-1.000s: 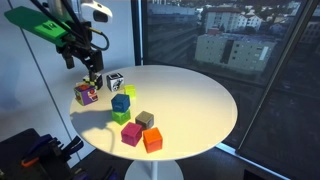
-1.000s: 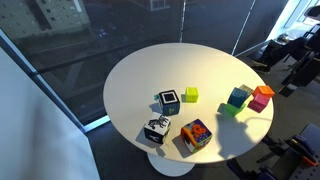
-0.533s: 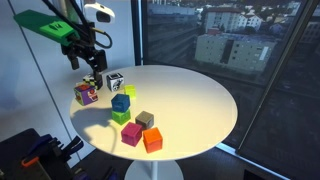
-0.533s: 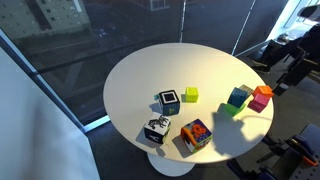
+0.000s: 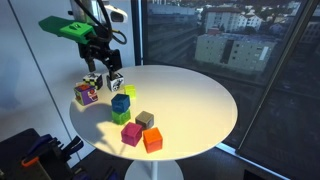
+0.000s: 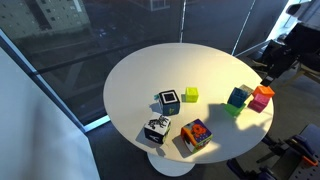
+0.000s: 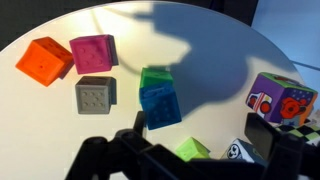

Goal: Pick up the blue block and put it on the table

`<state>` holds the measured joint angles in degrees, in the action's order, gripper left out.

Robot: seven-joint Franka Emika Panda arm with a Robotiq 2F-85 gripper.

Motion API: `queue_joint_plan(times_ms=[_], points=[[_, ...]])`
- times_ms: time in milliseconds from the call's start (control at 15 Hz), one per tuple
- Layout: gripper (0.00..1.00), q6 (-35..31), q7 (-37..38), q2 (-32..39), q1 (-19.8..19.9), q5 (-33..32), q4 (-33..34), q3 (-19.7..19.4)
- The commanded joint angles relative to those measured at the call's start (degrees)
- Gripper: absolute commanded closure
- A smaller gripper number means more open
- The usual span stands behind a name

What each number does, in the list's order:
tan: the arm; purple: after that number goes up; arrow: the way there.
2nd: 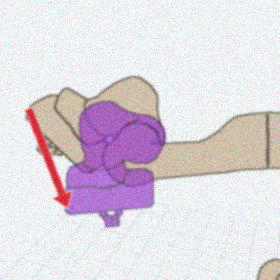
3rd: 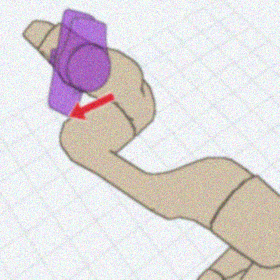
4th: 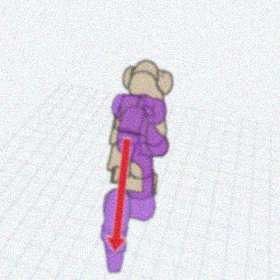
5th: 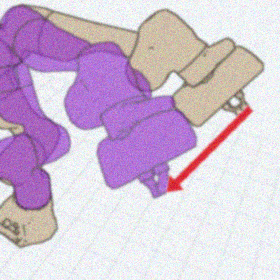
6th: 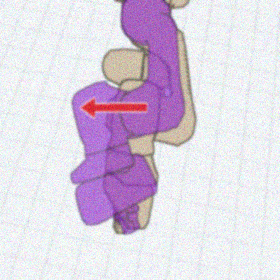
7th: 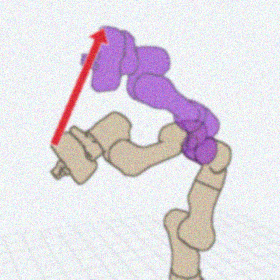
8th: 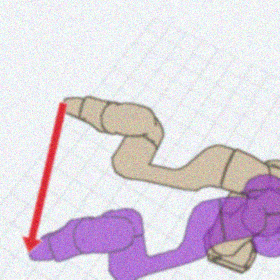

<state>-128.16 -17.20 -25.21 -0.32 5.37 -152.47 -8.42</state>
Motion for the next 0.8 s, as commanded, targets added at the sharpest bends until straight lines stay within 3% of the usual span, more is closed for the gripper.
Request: queue_joint_plan(times_ms=[0, 733], points=[[0.0, -2.28, 2.52, 5.17, 2.07, -3.57, 2.7, 1.22], [0.0, -13.7, 7.12, 17.02, 3.36, -9.76, 2.7, 2.75]])
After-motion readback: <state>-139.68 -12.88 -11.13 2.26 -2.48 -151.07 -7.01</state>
